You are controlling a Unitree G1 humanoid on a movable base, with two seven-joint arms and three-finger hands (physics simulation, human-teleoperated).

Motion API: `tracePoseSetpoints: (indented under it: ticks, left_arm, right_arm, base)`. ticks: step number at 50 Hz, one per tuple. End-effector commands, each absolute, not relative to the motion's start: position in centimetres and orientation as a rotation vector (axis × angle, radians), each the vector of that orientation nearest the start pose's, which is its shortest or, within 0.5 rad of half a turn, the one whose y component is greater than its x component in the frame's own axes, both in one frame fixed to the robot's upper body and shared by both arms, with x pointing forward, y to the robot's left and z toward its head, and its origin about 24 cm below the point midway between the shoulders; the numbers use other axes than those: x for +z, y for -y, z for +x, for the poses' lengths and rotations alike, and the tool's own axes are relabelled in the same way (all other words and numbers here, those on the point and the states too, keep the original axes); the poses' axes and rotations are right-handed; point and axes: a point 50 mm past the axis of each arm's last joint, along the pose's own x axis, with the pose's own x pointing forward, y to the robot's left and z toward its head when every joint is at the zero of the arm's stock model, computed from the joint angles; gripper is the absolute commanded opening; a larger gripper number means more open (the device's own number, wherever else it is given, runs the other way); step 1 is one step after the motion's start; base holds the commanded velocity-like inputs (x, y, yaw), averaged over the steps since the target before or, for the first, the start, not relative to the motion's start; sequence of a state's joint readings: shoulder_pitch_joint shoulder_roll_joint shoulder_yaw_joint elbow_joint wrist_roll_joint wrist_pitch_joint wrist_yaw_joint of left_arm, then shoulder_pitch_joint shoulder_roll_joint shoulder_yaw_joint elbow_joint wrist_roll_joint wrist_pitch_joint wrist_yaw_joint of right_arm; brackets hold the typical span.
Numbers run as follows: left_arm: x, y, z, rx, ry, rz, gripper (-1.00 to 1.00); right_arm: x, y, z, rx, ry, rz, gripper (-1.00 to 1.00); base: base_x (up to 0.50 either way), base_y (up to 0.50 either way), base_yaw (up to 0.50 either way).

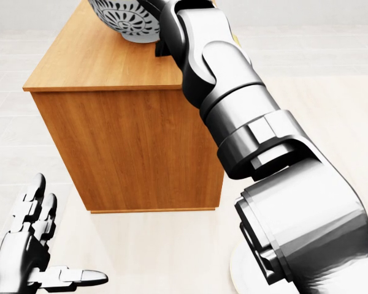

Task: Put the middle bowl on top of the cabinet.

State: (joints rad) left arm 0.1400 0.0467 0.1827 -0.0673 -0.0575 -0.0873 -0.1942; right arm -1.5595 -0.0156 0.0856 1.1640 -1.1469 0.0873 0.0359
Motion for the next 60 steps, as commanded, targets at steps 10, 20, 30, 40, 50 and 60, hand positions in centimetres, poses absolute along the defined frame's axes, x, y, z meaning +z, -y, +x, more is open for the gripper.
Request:
tracePoseSetpoints:
  ticks: [10, 20, 30, 40, 50, 60]
  left_arm:
    - [4.0, -20.3, 21.9, 0.027, 0.041, 0.023, 1.00]
    - [4.4, -20.4, 21.8, 0.033, 0.058, 0.028, 1.00]
    - [4.7, -20.5, 21.6, 0.036, 0.069, 0.031, 1.00]
    - [4.9, -20.6, 21.6, 0.039, 0.077, 0.028, 1.00]
    - [4.7, -20.6, 21.7, 0.038, 0.071, 0.026, 1.00]
    - [5.1, -20.5, 21.6, 0.038, 0.088, 0.030, 1.00]
  right_arm:
    - [31.8, 1.4, 40.8, 0.070, 0.439, -1.396, 0.59]
    - [32.8, 1.4, 40.6, 0.068, 0.454, -1.380, 0.59]
    - [33.0, 1.5, 40.6, 0.066, 0.458, -1.377, 0.61]
    - [33.6, 1.2, 40.3, 0.072, 0.477, -1.382, 0.63]
    - [33.3, 1.3, 40.2, 0.082, 0.477, -1.382, 0.65]
    - [33.5, 1.4, 40.0, 0.088, 0.484, -1.387, 1.00]
  base:
    - [0.00, 0.00, 0.00]
    - [0.00, 0.00, 0.00]
    - [0.00, 0.00, 0.00]
    - [0.00, 0.00, 0.00]
    - [0.00, 0.00, 0.00]
    - [0.00, 0.00, 0.00]
